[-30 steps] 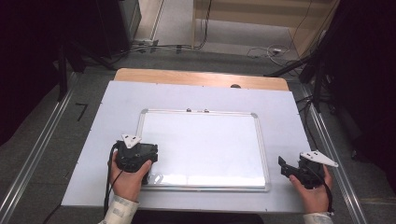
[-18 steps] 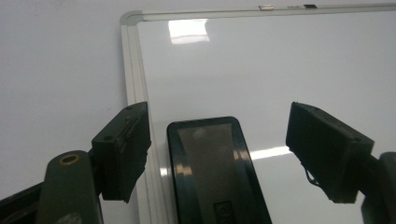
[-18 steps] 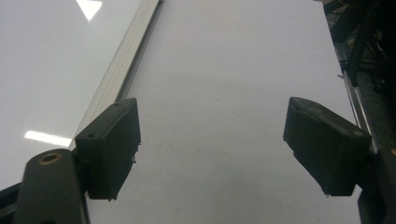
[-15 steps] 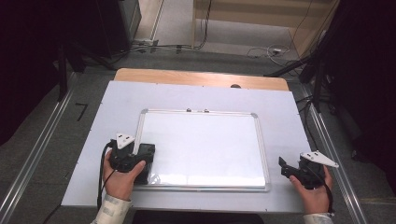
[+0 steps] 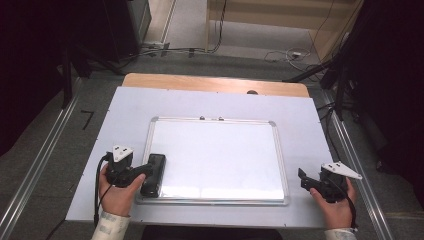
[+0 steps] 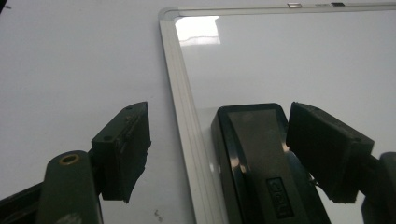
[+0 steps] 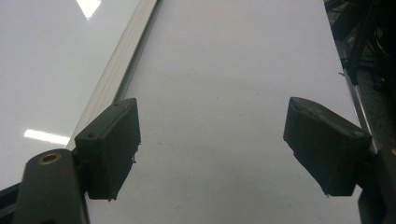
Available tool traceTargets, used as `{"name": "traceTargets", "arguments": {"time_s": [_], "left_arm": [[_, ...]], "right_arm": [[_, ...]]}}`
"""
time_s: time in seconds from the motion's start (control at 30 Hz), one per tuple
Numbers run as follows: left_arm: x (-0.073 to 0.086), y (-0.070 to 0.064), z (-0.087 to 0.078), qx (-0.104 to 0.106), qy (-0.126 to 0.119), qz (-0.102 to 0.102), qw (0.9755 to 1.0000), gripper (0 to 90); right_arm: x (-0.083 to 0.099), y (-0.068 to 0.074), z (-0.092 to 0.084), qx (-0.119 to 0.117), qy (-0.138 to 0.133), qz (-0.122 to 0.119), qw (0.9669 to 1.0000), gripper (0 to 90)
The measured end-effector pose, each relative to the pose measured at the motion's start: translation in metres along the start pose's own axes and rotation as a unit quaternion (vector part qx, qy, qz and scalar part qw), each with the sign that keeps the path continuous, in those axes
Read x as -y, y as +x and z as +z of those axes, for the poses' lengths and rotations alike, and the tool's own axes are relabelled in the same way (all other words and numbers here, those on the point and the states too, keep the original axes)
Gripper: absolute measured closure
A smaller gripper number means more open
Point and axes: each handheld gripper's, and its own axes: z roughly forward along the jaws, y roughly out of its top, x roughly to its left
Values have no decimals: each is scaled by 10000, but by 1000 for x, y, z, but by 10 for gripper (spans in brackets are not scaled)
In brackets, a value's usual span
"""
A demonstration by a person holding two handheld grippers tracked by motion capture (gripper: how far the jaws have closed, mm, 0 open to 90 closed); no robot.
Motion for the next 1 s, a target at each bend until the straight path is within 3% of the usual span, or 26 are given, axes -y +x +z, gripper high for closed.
{"name": "traceTargets", "arguments": {"time_s": [0.57,0.77,1.0], "left_arm": [[8,30,1,-125,189,-133,9997,220],[10,42,2,-234,242,-265,9991,220],[12,48,1,-267,263,-326,9988,220]], "right_arm": [[0,0,-1,16,2,10,10000,176],[0,0,-1,14,9,18,10000,175],[1,0,-1,22,16,15,10000,175]]}}
